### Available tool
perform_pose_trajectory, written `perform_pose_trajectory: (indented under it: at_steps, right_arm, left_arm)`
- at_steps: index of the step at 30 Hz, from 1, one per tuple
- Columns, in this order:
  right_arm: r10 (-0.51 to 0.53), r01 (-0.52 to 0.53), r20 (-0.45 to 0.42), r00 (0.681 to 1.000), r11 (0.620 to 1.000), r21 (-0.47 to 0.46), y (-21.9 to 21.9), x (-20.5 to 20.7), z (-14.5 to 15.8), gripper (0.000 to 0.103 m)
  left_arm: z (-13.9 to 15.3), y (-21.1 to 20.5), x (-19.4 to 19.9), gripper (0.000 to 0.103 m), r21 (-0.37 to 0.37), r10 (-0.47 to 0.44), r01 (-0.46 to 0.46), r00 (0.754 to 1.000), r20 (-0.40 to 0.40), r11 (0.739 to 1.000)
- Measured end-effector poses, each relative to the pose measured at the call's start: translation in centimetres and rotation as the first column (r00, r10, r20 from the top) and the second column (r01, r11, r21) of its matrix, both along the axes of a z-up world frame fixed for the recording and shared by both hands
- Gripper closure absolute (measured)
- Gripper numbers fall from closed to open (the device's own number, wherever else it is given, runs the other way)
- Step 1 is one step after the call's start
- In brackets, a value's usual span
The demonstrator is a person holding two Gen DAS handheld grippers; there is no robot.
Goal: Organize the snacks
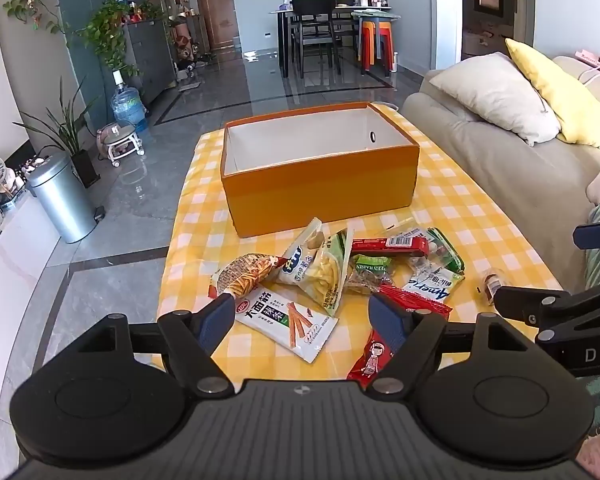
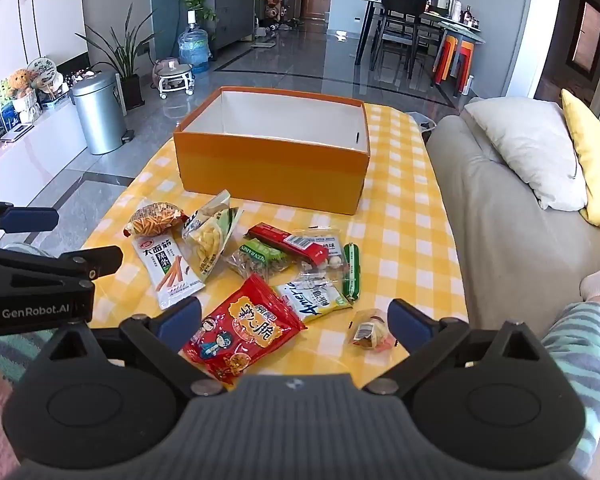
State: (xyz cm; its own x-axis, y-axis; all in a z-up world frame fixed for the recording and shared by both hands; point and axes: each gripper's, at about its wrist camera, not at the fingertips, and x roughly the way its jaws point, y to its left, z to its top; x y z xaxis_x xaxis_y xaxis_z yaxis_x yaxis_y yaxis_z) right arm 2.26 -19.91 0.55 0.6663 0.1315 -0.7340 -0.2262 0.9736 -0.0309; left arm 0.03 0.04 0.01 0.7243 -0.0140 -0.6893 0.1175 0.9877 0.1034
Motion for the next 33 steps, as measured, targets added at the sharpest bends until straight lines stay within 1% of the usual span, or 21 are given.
perform_pose_trajectory:
  at_steps: [9,10,33]
  right_arm:
    - [-0.004,0.004,-0.003,1.000,1.000,0.001,0.06,0.03,0.00,0.007]
    - [0.000,0.000,-0.004,1.000,1.000,0.001,0.08,0.08,-0.03,0.007]
    - [-0.009,0.009,-0.010,1.000,1.000,-0.003,0.19,0.28,0.01,0.007]
  left_arm:
    - [-0.12,0.53,0.36,0.015,-0.023,-0.029,0.029,1.000,-0.007,0.999]
    - [-0.40,0.42,0.18,0.015,-0.007,-0.003,0.003,1.000,-0.005,1.000]
    - [-0.14,0.39,0.05,0.015,-0.010,0.008,-0.008,1.000,-0.012,1.000]
